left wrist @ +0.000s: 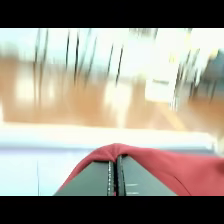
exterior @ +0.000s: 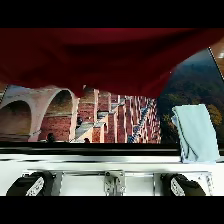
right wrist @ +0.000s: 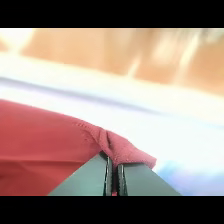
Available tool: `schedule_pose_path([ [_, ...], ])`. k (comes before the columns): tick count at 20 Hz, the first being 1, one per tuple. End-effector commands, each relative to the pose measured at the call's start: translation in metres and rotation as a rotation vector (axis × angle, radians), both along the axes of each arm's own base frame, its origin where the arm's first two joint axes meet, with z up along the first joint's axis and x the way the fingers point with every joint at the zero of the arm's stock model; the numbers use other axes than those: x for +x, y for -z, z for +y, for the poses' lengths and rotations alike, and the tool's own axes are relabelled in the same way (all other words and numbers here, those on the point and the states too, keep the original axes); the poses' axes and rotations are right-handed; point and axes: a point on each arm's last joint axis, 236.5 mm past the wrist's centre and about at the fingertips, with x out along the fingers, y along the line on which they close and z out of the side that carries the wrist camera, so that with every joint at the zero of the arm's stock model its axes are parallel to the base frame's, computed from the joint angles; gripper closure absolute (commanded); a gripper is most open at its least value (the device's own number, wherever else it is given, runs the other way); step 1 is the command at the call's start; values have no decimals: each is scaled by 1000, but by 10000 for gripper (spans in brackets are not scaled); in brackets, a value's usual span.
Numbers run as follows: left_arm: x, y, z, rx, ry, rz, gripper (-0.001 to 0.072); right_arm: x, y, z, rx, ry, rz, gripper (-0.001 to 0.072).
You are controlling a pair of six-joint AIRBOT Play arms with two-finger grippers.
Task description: Fold the shirts.
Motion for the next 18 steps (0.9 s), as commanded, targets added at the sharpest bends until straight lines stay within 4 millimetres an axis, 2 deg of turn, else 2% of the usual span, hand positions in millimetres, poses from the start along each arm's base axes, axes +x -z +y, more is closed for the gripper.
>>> schedule_pose_path([
  [1,-72,-46,4,51,-58,-155,671,-78,-60,-25,-43,172,-192,647],
  [4,-89,-19,9,105,-94,-60,671,-98,-34,-29,-65,200,-84,647],
  [7,-99,-4,13,122,-118,-2,671,-104,-1,-26,-84,185,54,647],
  [9,-95,10,14,136,-117,55,671,-98,22,-27,-80,177,156,647],
  [10,-86,25,15,143,-111,112,671,-94,41,-29,-77,179,235,647],
  [11,-75,44,15,150,-103,186,671,-88,67,-34,-76,187,353,647],
  [13,-50,97,17,163,-82,368,671,-81,135,-45,-76,202,652,647],
  [15,-19,159,20,155,-66,544,671,-63,199,-49,-37,196,898,647],
  [18,29,283,31,89,-78,869,671,-17,296,-55,0,189,1102,647],
])
